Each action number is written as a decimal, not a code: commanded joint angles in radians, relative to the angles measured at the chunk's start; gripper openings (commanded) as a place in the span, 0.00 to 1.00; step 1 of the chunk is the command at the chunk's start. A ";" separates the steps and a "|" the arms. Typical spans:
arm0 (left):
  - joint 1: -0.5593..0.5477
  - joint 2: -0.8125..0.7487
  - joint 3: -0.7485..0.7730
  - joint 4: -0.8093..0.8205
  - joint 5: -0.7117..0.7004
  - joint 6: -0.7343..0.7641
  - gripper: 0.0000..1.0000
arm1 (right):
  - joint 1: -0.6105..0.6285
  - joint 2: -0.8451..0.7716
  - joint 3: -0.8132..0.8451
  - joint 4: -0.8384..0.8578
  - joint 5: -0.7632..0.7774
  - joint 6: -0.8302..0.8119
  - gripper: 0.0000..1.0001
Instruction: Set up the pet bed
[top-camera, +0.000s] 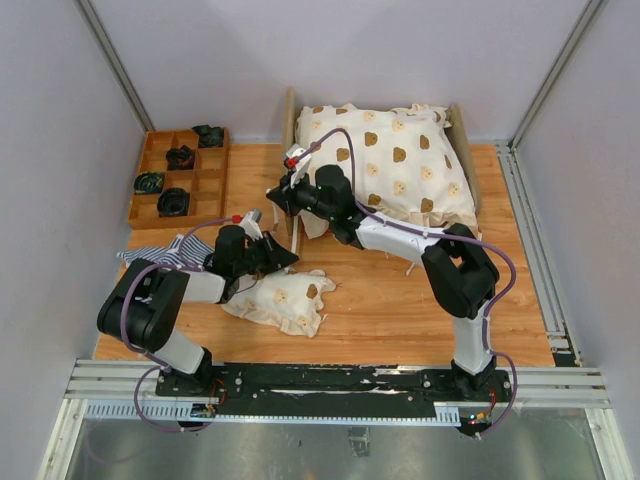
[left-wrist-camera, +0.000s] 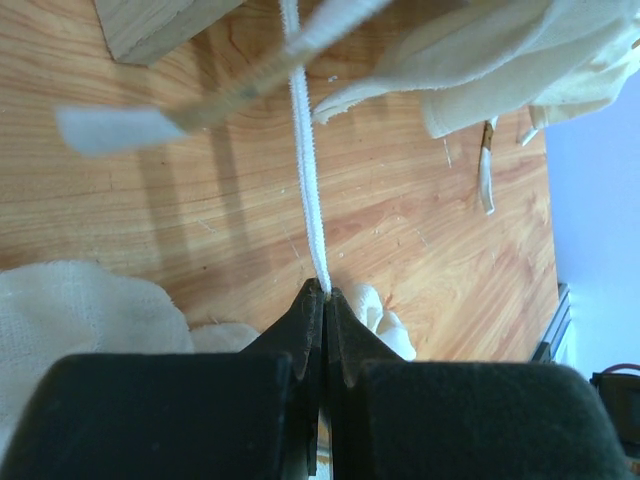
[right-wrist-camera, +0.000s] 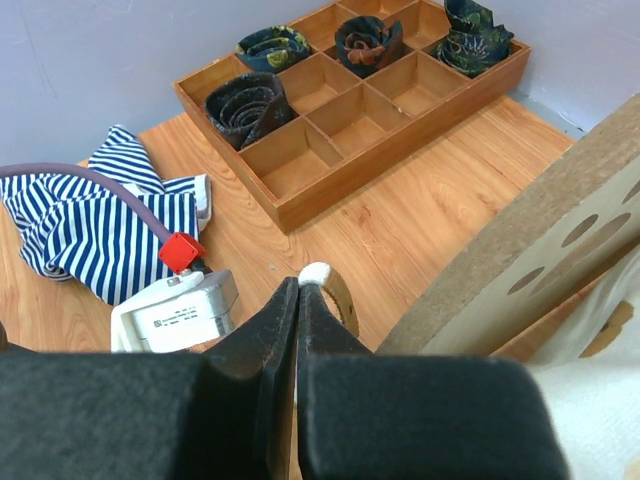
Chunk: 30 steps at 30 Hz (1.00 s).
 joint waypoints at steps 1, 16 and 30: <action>-0.003 -0.024 -0.010 0.050 0.019 -0.010 0.00 | 0.023 -0.006 -0.022 0.011 0.016 -0.059 0.00; 0.038 -0.149 0.097 -0.129 0.035 -0.042 0.00 | -0.025 -0.185 -0.228 -0.284 -0.117 -0.516 0.32; 0.066 -0.070 0.151 -0.146 0.044 -0.050 0.00 | -0.034 -0.212 -0.315 -0.635 -0.254 -1.529 0.39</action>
